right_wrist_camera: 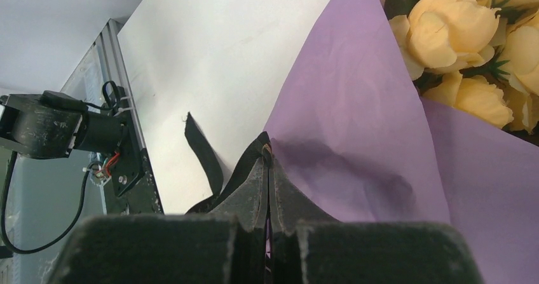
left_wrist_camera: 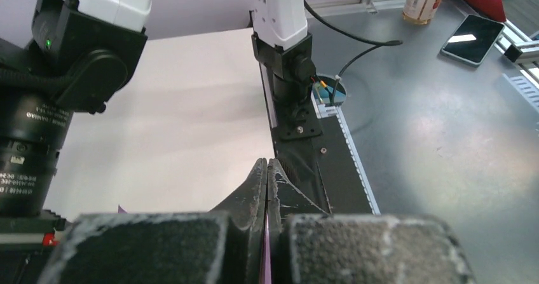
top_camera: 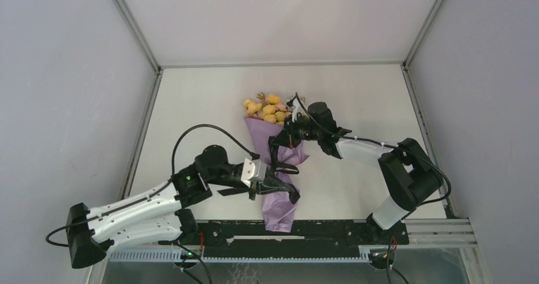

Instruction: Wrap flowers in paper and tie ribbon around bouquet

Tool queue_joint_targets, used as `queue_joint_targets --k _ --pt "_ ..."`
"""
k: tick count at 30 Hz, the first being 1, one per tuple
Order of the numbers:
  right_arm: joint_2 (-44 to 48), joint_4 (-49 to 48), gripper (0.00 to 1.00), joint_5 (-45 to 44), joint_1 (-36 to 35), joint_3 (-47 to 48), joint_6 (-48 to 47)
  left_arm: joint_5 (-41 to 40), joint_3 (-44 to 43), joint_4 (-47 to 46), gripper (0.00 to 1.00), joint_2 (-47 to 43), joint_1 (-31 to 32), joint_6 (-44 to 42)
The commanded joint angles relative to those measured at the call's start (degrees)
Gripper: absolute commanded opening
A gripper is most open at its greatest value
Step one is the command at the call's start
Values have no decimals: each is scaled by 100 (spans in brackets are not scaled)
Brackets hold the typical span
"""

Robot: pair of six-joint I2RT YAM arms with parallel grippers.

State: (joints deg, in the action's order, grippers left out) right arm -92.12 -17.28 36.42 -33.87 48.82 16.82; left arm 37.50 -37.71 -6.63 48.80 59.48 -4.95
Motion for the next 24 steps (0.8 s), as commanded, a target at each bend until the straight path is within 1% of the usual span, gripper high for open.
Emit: queue_joint_targets --k 1,2,4,5,7,10,14,18,20,22,24 --pt "16 -92 0 -27 -10 207 36 79 -193 -1016 0 274 59 174" --pt "23 -70 0 -22 -16 207 24 -17 -145 -1107 0 344 50 208" --pt "41 -30 0 2 -31 205 -21 -801 -56 -1025 0 531 146 -167" --pt "57 -5 0 17 -44 207 -47 -1088 61 -1142 0 636 151 -342" --pt "123 73 0 22 -65 207 -116 -1317 236 -1239 0 857 158 -676" --pt "219 128 0 50 -61 207 -137 -1320 350 -1214 0 1029 220 -780" --pt "254 47 0 169 -97 207 -147 -1628 452 -1724 0 1263 482 -999" --pt "248 40 0 254 -111 207 -155 -1553 248 -2172 0 1472 589 -1089" --pt "268 25 0 304 -112 206 -153 -1673 90 -2377 0 1577 599 -1035" --pt "281 8 0 336 -121 207 -157 -1584 -85 -2557 0 1646 646 -988" --pt "259 -31 0 348 -120 208 -174 -1250 -220 -2597 0 1690 797 -1025"
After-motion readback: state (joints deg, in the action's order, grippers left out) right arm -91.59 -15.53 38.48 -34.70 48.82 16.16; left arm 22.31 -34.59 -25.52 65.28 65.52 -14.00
